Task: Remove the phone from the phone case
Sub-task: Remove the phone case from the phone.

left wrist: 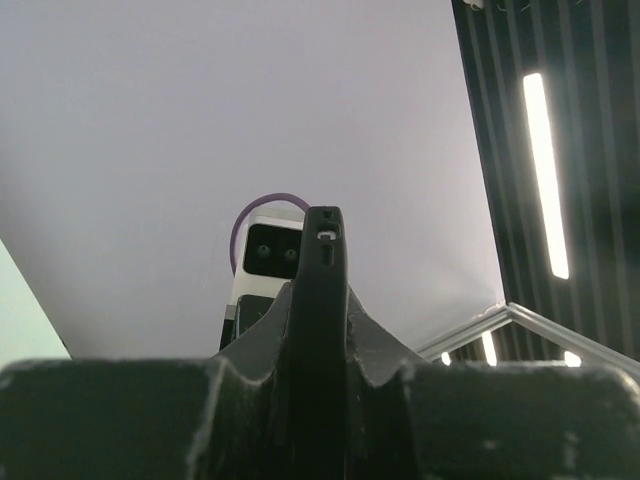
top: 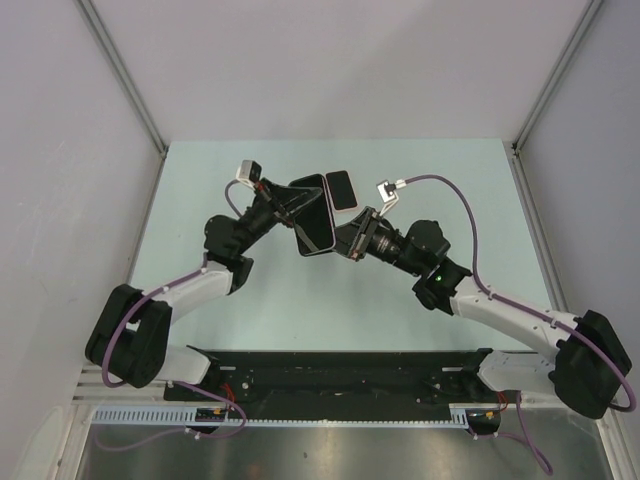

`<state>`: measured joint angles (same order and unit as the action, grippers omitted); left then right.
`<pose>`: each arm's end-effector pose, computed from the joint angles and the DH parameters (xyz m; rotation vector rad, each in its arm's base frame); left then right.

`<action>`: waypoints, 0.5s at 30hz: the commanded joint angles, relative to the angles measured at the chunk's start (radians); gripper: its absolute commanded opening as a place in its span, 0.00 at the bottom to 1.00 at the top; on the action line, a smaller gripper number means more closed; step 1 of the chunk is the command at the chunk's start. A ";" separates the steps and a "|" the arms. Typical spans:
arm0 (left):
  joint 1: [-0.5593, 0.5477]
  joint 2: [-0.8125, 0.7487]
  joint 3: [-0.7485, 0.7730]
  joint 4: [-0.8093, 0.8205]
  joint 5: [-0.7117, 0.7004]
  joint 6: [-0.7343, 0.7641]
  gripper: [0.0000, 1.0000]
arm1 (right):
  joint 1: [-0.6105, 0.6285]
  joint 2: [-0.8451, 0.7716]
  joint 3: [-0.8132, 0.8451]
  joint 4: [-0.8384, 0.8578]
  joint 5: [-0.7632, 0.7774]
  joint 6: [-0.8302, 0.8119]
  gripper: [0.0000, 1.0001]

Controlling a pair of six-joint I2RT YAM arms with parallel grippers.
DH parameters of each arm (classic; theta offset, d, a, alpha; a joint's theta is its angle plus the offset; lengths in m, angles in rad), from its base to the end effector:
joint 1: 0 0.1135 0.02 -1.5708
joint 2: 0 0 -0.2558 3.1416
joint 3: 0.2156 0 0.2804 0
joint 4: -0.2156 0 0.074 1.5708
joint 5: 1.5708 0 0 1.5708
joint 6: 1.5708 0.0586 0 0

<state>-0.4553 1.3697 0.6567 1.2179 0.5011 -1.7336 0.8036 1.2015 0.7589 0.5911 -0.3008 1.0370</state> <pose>0.2796 -0.1682 0.2910 -0.3292 1.4074 -2.1533 0.2162 0.2492 0.3082 -0.0962 1.6738 1.6767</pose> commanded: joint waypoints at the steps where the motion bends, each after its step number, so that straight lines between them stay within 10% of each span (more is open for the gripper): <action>1: -0.088 -0.027 0.015 0.192 0.097 -0.063 0.08 | 0.009 0.020 0.023 -0.149 0.101 -0.074 0.00; 8: -0.088 -0.024 0.004 0.144 0.103 -0.035 0.77 | 0.003 -0.049 0.023 -0.315 0.201 -0.139 0.00; 15: -0.088 -0.037 0.001 0.007 0.116 0.037 1.00 | -0.050 -0.201 0.008 -0.530 0.333 -0.222 0.00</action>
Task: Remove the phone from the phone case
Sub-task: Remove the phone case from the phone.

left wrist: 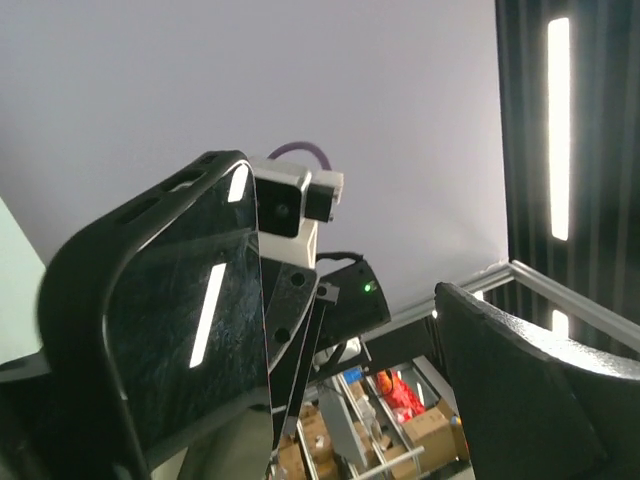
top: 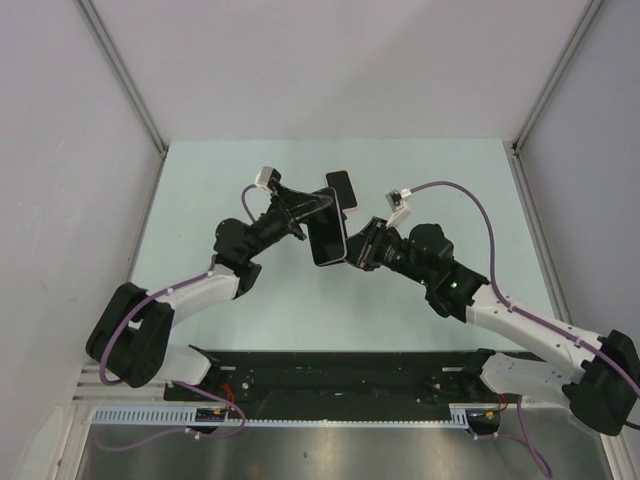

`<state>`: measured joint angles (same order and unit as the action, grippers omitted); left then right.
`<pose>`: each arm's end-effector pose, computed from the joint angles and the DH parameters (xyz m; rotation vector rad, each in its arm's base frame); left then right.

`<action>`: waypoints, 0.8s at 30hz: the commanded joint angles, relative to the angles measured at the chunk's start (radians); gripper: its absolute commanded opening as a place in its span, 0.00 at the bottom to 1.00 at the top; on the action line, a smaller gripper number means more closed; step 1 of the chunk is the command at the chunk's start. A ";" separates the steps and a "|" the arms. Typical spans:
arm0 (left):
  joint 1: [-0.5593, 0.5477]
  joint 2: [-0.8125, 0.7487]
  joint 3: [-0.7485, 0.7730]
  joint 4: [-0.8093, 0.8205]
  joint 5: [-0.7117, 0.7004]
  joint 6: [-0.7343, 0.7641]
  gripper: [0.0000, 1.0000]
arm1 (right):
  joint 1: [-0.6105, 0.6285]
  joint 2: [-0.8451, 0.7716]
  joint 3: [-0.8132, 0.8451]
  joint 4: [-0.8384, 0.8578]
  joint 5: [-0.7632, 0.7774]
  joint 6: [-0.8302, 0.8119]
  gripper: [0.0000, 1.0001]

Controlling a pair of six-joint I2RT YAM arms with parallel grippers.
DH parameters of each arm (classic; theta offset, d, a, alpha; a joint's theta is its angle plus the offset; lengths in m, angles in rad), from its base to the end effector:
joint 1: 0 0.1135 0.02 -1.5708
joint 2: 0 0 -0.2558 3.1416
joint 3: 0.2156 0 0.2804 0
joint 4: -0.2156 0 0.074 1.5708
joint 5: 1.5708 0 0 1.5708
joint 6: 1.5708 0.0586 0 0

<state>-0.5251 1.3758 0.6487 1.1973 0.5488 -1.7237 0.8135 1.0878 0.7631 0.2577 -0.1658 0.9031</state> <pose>0.2663 -0.1896 0.2834 -0.2569 1.5048 -2.2086 0.2069 0.2330 0.3007 -0.0605 1.8466 1.4036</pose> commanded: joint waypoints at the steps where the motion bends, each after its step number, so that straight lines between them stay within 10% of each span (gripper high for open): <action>1: -0.018 -0.047 0.011 -0.005 0.066 0.065 1.00 | -0.066 -0.106 0.001 -0.224 0.230 -0.099 0.00; 12: -0.018 -0.138 0.083 -0.569 0.025 0.301 1.00 | -0.122 -0.307 -0.015 -0.647 0.538 -0.228 0.00; 24: -0.018 -0.236 0.163 -0.941 -0.023 0.571 1.00 | -0.086 0.049 -0.039 -0.779 0.680 -0.260 0.00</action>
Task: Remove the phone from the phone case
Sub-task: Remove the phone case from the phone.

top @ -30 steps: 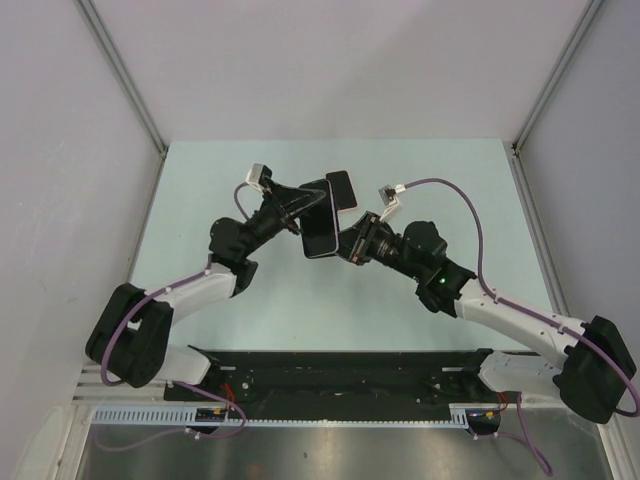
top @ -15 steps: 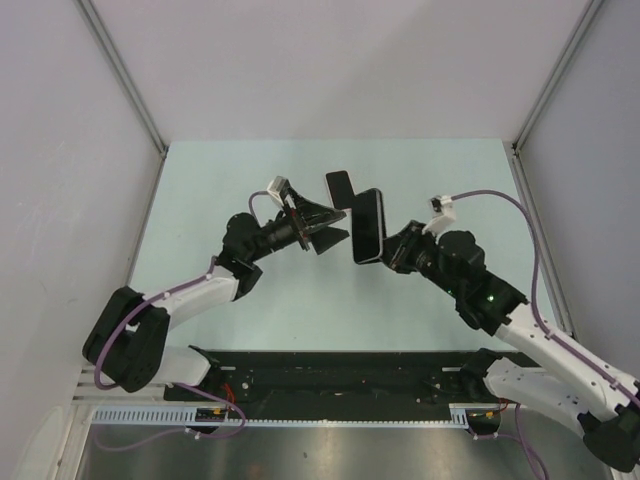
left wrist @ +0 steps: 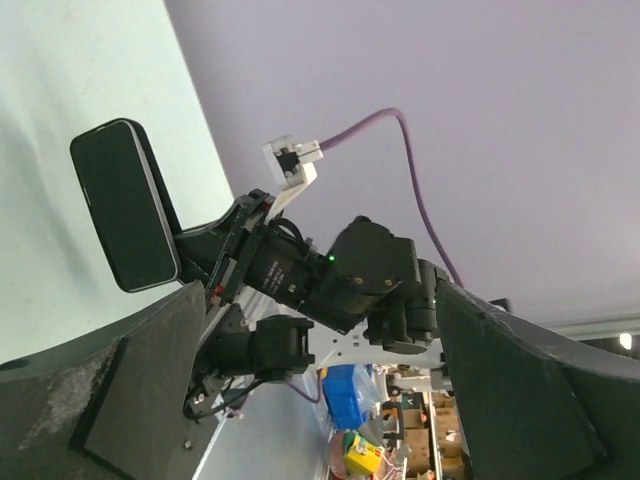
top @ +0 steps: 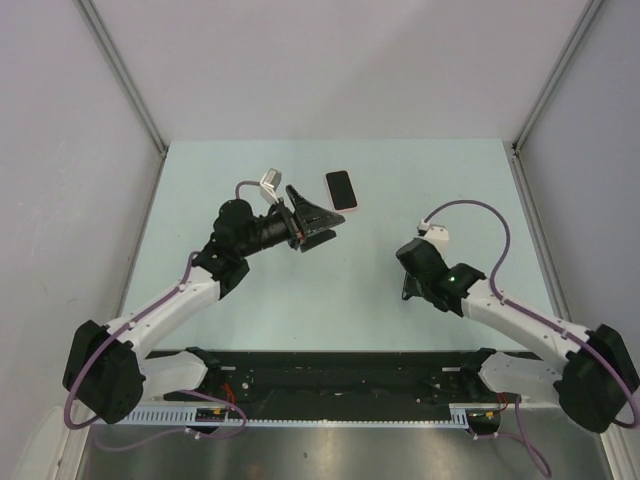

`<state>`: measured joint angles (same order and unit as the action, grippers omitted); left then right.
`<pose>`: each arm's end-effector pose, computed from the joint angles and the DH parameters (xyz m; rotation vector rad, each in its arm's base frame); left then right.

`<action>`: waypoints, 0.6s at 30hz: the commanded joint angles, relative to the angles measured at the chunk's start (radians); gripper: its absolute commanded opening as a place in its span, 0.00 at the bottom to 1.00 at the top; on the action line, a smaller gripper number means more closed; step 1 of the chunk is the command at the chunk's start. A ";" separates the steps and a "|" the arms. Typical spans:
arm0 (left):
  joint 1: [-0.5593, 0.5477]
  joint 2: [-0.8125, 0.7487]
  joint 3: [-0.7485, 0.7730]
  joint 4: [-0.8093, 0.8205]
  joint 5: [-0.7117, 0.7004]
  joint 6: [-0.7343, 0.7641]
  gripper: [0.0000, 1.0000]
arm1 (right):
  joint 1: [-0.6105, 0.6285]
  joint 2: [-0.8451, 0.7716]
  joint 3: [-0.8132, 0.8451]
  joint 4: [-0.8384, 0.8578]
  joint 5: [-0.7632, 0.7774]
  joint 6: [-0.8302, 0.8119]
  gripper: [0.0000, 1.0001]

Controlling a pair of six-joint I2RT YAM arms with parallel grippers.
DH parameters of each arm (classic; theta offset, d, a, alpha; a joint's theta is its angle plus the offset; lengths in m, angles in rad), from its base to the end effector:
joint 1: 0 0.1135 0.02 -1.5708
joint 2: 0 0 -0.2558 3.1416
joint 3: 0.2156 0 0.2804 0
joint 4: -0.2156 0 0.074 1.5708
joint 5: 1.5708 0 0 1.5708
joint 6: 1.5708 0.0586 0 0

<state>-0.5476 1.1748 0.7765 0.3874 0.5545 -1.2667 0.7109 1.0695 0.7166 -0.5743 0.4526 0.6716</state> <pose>0.2579 -0.1934 0.2972 -0.1634 1.9139 -1.7649 0.2068 0.1443 0.1981 0.1352 2.3715 0.0832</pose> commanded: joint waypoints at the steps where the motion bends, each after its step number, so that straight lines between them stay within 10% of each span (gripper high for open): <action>1: 0.005 -0.038 0.032 -0.156 -0.030 0.119 1.00 | 0.019 0.095 0.006 0.068 0.058 -0.033 0.00; 10: 0.005 -0.049 -0.005 -0.182 -0.019 0.133 1.00 | 0.022 0.279 -0.054 0.186 -0.018 -0.023 0.01; 18: 0.005 -0.030 -0.009 -0.186 -0.016 0.136 1.00 | -0.001 0.323 -0.117 0.264 -0.060 -0.021 0.25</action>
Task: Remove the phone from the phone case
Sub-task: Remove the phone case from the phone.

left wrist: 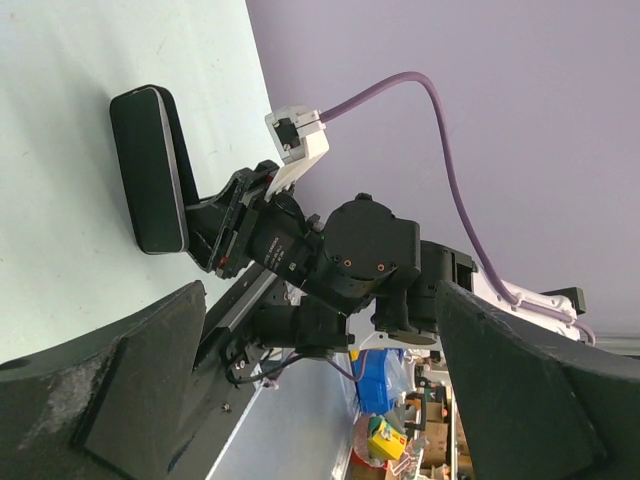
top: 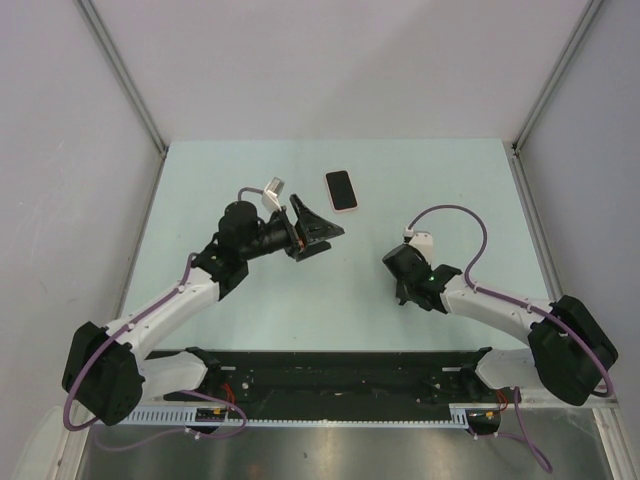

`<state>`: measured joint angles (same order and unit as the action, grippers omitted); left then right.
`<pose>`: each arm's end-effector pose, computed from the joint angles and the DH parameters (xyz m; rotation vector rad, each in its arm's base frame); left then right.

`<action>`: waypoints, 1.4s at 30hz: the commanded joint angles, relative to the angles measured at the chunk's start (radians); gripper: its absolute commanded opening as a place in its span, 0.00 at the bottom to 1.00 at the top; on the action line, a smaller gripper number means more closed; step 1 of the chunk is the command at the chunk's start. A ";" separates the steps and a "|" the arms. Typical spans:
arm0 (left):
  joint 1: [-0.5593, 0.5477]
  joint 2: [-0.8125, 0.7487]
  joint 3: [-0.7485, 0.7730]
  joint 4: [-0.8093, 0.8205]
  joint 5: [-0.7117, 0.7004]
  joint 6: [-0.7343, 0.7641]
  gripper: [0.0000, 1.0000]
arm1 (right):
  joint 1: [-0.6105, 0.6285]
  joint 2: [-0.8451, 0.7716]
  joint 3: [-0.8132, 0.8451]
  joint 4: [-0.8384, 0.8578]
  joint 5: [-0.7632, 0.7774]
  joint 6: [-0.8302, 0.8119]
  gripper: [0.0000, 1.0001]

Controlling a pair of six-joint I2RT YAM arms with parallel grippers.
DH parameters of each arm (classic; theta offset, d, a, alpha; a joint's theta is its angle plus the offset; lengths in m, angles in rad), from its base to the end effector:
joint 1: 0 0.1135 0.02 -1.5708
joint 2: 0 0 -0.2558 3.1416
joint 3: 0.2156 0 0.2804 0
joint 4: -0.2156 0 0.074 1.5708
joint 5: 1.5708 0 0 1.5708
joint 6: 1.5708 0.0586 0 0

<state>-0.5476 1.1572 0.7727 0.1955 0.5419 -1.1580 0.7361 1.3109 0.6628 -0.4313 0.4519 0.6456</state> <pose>0.2537 -0.1901 0.2773 -0.1647 2.0694 -1.6297 0.2163 0.1614 0.1315 0.0307 2.4871 -0.0432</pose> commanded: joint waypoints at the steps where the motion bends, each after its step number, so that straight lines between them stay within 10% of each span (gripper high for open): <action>1: 0.005 -0.011 -0.006 0.005 -0.003 0.027 1.00 | -0.026 0.080 -0.063 0.124 -0.059 0.005 0.26; 25: -0.132 0.335 0.046 0.099 0.069 0.110 1.00 | -0.076 0.094 -0.123 0.255 -0.165 0.101 0.13; 42: -0.247 0.766 0.467 -0.149 -0.043 0.289 0.89 | -0.081 0.074 -0.146 0.261 -0.193 0.104 0.13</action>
<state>-0.7753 1.8835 1.1473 0.1837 0.5812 -0.9874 0.6445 1.3342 0.5617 -0.2180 0.3870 0.7044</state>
